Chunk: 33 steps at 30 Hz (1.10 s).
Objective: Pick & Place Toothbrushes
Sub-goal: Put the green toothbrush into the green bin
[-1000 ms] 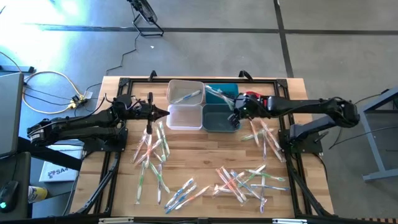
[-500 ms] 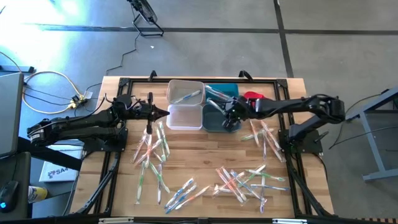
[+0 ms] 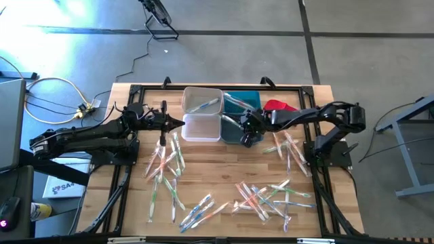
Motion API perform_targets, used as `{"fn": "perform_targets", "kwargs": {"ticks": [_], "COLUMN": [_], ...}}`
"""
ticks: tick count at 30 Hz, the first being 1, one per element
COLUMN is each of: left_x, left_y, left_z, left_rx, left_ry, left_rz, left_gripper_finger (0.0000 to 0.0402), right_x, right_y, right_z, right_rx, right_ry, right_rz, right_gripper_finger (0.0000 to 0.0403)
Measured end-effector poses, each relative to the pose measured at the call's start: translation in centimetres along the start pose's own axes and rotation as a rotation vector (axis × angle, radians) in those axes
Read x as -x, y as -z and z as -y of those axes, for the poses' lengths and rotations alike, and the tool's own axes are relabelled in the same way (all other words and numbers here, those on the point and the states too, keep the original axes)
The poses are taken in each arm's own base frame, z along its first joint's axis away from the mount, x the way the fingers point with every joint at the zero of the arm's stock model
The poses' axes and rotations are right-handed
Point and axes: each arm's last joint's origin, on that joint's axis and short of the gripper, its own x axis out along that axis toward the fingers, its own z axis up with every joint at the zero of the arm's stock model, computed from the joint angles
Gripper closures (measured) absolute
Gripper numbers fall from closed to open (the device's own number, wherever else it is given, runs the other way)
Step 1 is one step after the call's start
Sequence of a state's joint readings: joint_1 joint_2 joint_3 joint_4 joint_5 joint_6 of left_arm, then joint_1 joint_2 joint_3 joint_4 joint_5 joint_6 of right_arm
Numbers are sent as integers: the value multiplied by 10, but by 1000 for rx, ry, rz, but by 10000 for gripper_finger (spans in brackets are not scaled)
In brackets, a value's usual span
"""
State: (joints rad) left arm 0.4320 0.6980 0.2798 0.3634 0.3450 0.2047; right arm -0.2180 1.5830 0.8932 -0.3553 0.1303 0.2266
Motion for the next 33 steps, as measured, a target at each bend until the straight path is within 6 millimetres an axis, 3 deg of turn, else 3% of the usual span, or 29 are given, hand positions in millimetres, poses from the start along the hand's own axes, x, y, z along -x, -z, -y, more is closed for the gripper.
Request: {"fn": "perform_targets", "kwargs": {"ticks": [22, 29, 33], "left_x": [0, 0, 0], "left_y": [0, 0, 0], "left_z": [0, 0, 0], "left_rx": [0, 0, 0], "left_ry": [3, 2, 2], "left_rz": [0, 1, 1], "left_gripper_finger": [400, 400, 400], "right_x": [-16, -16, -16], "right_y": [6, 6, 6], "right_z": [-1, -1, -1], "right_rx": [22, 23, 27], "right_ry": [14, 12, 11], "right_rz": [-64, -66, -65], "right_gripper_finger": [396, 384, 356]}}
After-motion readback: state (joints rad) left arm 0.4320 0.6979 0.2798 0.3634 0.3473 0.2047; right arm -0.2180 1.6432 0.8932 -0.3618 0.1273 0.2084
